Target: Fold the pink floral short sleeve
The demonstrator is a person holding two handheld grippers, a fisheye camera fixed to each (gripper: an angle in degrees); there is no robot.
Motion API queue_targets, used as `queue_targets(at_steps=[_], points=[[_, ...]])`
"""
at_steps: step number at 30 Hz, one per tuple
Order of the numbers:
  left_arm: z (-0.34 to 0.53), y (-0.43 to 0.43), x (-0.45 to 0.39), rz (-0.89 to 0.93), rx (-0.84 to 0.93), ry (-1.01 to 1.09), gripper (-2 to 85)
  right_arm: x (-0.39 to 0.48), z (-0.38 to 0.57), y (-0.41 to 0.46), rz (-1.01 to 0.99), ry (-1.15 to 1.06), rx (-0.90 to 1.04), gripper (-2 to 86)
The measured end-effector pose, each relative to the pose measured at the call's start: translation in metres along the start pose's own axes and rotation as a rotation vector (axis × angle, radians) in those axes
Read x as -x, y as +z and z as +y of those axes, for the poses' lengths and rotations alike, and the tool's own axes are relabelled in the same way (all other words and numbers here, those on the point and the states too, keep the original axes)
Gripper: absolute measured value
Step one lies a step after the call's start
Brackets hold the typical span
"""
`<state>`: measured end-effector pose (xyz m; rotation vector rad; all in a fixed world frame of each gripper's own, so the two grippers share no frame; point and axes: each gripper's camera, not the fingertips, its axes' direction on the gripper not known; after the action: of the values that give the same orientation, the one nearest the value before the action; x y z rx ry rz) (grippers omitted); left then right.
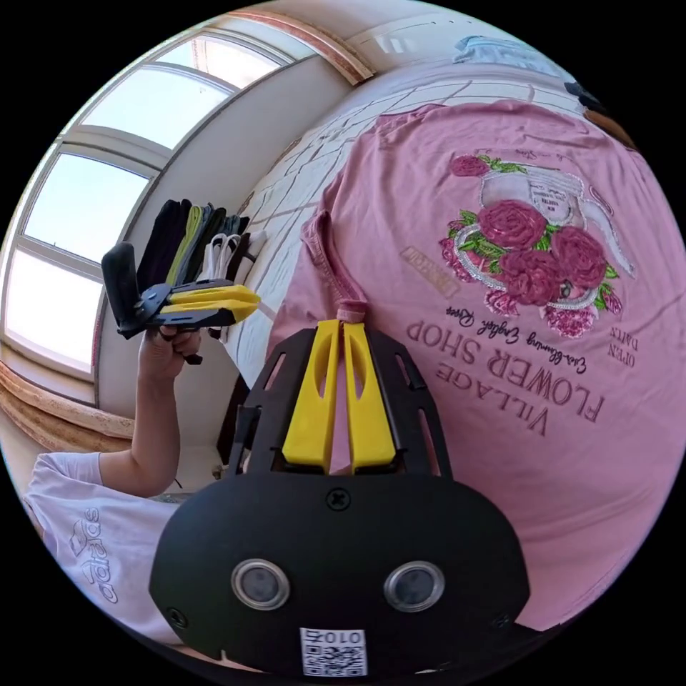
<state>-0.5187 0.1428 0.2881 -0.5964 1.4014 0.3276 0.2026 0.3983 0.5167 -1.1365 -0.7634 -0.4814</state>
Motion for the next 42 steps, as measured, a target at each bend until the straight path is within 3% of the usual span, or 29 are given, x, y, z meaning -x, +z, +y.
queue_targets(at_steps=[5,12,15,20,30,42], points=[[0.013,0.018,-0.053,0.078,0.052,0.079,5.5,0.005,0.004,-0.008,0.073,-0.031,-0.003,3.8],[0.067,0.041,-0.117,-0.094,0.009,-0.002,6.5,0.031,0.032,-0.021,0.187,-0.089,-0.03,4.7],[0.079,0.054,-0.122,-0.03,-0.024,-0.054,6.3,0.061,0.054,-0.016,0.188,-0.184,-0.002,4.4],[0.082,0.074,-0.129,-0.085,-0.04,-0.095,4.6,0.089,0.105,-0.011,0.212,-0.295,0.026,4.0],[0.085,0.098,-0.161,-0.242,0.045,-0.072,0.0,0.093,0.149,0.001,0.203,-0.29,0.063,3.5],[0.117,0.141,-0.153,-0.129,-0.021,-0.182,-0.2,0.109,0.163,-0.01,0.228,-0.331,0.042,3.7]])
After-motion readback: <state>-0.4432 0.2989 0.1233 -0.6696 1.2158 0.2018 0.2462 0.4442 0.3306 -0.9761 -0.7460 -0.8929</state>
